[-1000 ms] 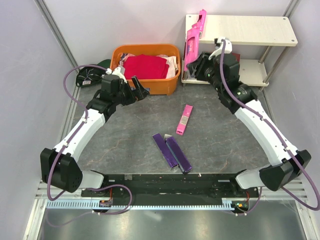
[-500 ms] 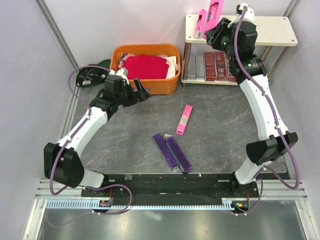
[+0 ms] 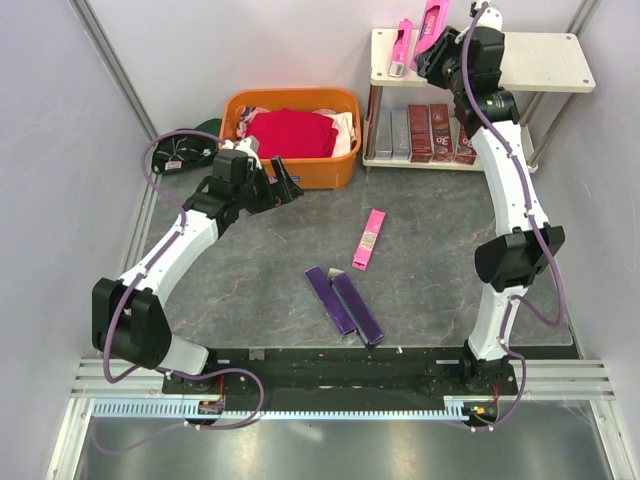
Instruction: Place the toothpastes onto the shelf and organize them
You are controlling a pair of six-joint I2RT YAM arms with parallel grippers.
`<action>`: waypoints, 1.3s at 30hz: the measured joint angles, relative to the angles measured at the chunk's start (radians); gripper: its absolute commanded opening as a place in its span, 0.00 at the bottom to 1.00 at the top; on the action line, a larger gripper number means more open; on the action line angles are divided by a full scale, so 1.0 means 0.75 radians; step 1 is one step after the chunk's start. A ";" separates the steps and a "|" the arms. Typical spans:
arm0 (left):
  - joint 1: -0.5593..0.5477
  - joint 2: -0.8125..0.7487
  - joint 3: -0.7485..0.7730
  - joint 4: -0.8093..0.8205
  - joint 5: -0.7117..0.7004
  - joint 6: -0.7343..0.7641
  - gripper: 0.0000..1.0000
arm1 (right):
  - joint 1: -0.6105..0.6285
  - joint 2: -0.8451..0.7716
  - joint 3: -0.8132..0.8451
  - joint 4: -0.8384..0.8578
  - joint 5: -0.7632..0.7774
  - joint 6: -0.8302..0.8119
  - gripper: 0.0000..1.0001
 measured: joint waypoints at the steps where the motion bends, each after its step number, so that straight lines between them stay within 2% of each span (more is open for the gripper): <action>1: 0.000 0.002 0.000 0.000 0.004 0.000 1.00 | -0.008 0.015 0.008 -0.002 -0.004 0.005 0.18; 12: -0.003 0.008 0.002 0.001 0.014 0.000 1.00 | -0.038 0.116 0.057 -0.007 -0.074 0.045 0.28; 15: -0.007 0.008 0.002 0.000 0.014 0.000 1.00 | -0.038 0.129 0.076 -0.008 -0.093 0.053 0.39; 16: -0.007 0.008 0.002 0.000 0.014 0.000 1.00 | -0.038 0.131 0.077 -0.009 -0.095 0.054 0.48; 19: -0.009 0.008 0.002 0.000 0.014 0.000 1.00 | -0.038 0.134 0.077 0.000 -0.099 0.064 0.66; 22: -0.009 0.008 0.002 0.000 0.014 0.000 1.00 | -0.038 0.134 0.077 0.017 -0.100 0.075 0.77; 35: -0.009 0.008 0.002 0.000 0.014 0.000 1.00 | -0.061 0.134 0.053 0.092 -0.094 0.130 0.83; 39: -0.009 0.008 0.002 0.000 0.014 0.000 1.00 | -0.087 0.115 -0.016 0.142 -0.118 0.157 0.85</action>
